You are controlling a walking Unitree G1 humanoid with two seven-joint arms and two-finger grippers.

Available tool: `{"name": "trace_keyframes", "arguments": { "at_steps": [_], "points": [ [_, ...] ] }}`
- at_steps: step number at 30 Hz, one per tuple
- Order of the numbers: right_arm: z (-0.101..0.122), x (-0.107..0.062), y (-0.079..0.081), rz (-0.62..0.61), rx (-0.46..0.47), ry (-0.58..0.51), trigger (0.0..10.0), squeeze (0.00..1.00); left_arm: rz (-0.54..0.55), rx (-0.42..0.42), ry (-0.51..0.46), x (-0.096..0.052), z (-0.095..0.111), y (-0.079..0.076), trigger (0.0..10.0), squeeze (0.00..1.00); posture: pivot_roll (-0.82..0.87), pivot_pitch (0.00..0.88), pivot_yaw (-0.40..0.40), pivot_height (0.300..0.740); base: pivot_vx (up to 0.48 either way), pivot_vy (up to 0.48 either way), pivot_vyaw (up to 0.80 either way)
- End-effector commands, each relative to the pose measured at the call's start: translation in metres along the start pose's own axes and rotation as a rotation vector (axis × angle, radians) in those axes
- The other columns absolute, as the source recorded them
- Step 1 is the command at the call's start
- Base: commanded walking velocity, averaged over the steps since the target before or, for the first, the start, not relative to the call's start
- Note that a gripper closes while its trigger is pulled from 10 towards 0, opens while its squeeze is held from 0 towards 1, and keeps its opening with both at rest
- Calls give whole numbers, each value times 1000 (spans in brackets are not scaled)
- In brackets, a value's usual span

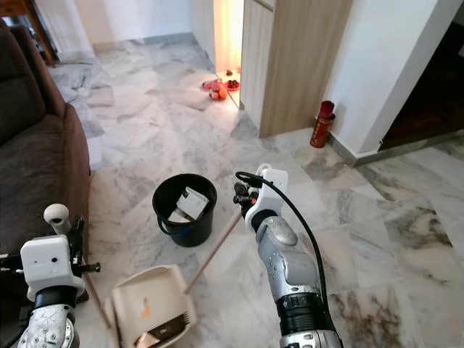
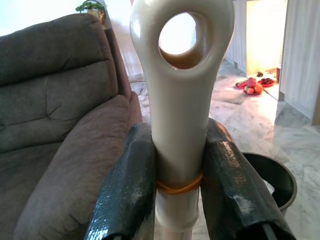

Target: Sweep floor

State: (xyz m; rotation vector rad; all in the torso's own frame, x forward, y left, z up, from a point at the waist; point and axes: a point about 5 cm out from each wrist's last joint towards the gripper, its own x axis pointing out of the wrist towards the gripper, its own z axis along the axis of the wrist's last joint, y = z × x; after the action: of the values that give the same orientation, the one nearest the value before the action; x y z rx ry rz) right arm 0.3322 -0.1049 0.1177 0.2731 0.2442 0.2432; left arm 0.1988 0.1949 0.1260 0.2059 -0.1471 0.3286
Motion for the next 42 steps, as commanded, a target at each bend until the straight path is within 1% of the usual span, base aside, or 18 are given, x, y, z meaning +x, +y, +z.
{"name": "trace_keyframes", "arguments": {
  "at_steps": [1, 3, 4, 7, 9, 11, 12, 15, 17, 20, 26, 29, 30, 32, 33, 36, 37, 42],
  "points": [
    [21, 0, 8, 34, -14, -85, 10000, 0, 2, 15, -44, 1, 9, 2, 10000, 0, -96, 73, 28, 740, 0, 0, 0],
    [27, -2, 12, 59, -42, -95, 10000, 0, 1, 15, -43, 1, 9, 2, 10000, 0, -96, 73, 28, 740, 0, 0, 0],
    [32, -3, 16, 83, -80, -99, 10000, 0, 2, 14, -43, 1, 9, 2, 10000, 0, -96, 73, 28, 740, 0, 0, 0],
    [40, -5, 20, 106, -88, -107, 10000, 0, 1, 13, -42, 2, 9, 2, 10000, 0, -102, 75, 29, 740, 0, 0, 0],
    [48, -7, 22, 111, -117, -97, 10000, 0, 0, 13, -42, 2, 8, 2, 10000, 0, -102, 75, 29, 740, 0, 0, 0],
    [49, -7, 22, 112, -121, -97, 10000, 0, 0, 13, -42, 2, 8, 2, 10000, 0, -102, 75, 29, 740, 0, 0, 0],
    [60, -10, 25, 130, -106, -90, 10000, 0, -5, 21, -42, 2, 8, 2, 10000, 0, -106, 76, 30, 740, 0, 0, 0],
    [75, -14, 28, 153, -92, -99, 10000, 0, -8, 21, -42, 2, 8, 1, 10000, 0, -112, 77, 31, 740, 0, 0, 0],
    [81, -16, 29, 167, -92, -88, 10000, 0, -10, 21, -43, 2, 8, 0, 10000, 0, -112, 77, 31, 740, 0, 0, 0],
    [85, -19, 31, 185, -120, -46, 10000, 0, -12, 20, -42, 3, 8, 0, 10000, 0, -121, 79, 33, 740, 0, 0, 0],
    [99, -21, 34, 199, -101, -75, 10000, 0, -12, 20, -43, 3, 7, 0, 10000, 0, -121, 78, 34, 740, 0, 0, 0],
    [112, -22, 36, 188, -87, -121, 10000, 0, -10, 20, -43, 3, 7, 1, 10000, 0, -122, 77, 34, 740, 0, 0, 0],
    [124, -23, 37, 173, -69, -176, 10000, 0, -9, 21, -44, 3, 8, 1, 10000, 0, -122, 77, 34, 740, 0, 0, 0],
    [132, -24, 39, 168, -60, -219, 10000, 0, -8, 21, -44, 3, 8, 1, 10000, 0, -122, 77, 34, 740, 0, 0, 0],
    [139, -25, 41, 166, -58, -261, 10000, 0, -7, 21, -44, 3, 8, 1, 10000, 0, -119, 75, 36, 740, 0, 0, 0],
    [145, -27, 41, 154, -60, -303, 10000, 0, -8, 21, -45, 3, 8, 1, 10000, 0, -119, 75, 36, 740, 0, 0, 0],
    [148, -27, 42, 153, -43, -324, 10000, 0, -9, 21, -46, 3, 8, 1, 10000, 0, -119, 75, 36, 740, 0, 0, 0],
    [155, -29, 44, 155, -17, -361, 10000, 0, -9, 21, -48, 4, 8, 2, 10000, 0, -117, 71, 40, 740, 0, 0, 0]
  ]
}}
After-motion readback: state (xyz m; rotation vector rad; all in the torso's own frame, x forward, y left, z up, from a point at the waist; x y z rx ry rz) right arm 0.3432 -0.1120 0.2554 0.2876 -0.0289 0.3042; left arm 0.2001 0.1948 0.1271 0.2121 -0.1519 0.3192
